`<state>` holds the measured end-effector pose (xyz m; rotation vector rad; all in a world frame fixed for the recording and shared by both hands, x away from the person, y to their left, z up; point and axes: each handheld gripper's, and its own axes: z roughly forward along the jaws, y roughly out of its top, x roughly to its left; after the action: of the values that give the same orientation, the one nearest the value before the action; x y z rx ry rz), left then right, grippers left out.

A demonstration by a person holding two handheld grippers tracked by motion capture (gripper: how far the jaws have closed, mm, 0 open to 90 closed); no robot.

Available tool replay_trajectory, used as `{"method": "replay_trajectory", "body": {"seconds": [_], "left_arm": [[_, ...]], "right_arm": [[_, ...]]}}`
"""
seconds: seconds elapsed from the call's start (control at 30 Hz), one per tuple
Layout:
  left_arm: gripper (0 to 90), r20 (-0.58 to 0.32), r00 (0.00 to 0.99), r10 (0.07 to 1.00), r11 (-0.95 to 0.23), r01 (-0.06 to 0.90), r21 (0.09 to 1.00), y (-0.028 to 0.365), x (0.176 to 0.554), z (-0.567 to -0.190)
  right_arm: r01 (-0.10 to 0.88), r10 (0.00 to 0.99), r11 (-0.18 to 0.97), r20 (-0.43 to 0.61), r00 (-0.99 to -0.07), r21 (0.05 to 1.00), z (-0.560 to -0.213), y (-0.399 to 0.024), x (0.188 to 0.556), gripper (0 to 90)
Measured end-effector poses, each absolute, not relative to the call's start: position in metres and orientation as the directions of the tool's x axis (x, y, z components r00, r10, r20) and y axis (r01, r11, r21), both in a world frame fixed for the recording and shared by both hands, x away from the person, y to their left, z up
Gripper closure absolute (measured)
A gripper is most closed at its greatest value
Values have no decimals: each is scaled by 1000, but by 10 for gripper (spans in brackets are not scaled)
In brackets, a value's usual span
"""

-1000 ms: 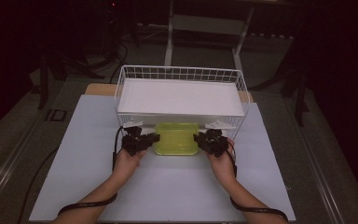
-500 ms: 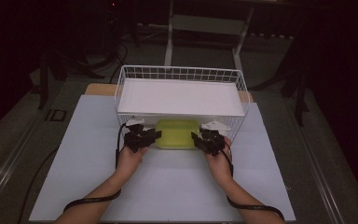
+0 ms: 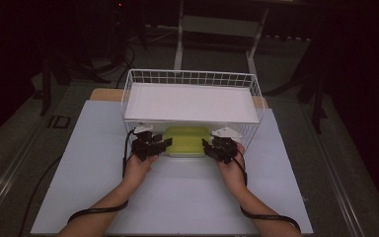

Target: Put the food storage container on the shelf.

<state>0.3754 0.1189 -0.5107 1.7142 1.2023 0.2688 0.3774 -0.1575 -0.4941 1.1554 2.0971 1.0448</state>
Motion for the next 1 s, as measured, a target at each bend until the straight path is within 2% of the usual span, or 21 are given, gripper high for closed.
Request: {"method": "replay_trajectory", "body": {"seconds": [0.37,0.43,0.53,0.63,0.67,0.7,0.73,0.77,0.8,0.83,0.87,0.9,0.97,1.0], "left_arm": [[465,-348,527,775,-30,581,814,128,354,-496],[465,-353,538,766,-28,577,816,130,348,-493],[450,-347,545,764,-34,571,820,132,336,-490],[411,-347,543,764,-45,582,812,133,328,-489],[385,-375,544,751,-34,599,800,134,317,-490],[376,-375,544,751,-34,599,800,134,317,-490],[345,-397,581,711,-40,597,802,137,311,-492],[315,-397,581,711,-40,597,802,137,311,-492],[287,-387,613,689,-61,580,812,138,304,-492],[281,-387,613,689,-61,580,812,138,304,-492],[254,-359,645,675,-85,551,830,139,297,-492],[236,-359,645,675,-85,551,830,139,297,-492],[143,-329,655,681,-87,518,851,140,290,-492],[143,-312,659,684,-91,501,861,141,287,-492]], "right_arm": [[484,854,299,-4,-520,822,-485,-166,359,480],[497,846,282,31,-532,820,-483,-166,352,488],[488,826,302,31,-563,819,-480,-162,341,523],[486,812,316,32,-582,815,-479,-159,336,573],[478,793,344,23,-609,808,-480,-152,329,657],[478,793,344,23,-609,808,-480,-152,329,657],[484,782,346,39,-622,804,-481,-148,326,746],[484,782,346,39,-622,804,-481,-148,326,746],[475,772,364,26,-635,801,-482,-144,324,845],[475,772,364,26,-635,801,-482,-144,324,845],[475,765,374,24,-643,797,-485,-139,322,898],[475,765,374,24,-643,797,-485,-139,322,898],[485,762,377,34,-647,789,-488,-134,322,899],[489,760,379,38,-649,786,-490,-132,323,899]]}}
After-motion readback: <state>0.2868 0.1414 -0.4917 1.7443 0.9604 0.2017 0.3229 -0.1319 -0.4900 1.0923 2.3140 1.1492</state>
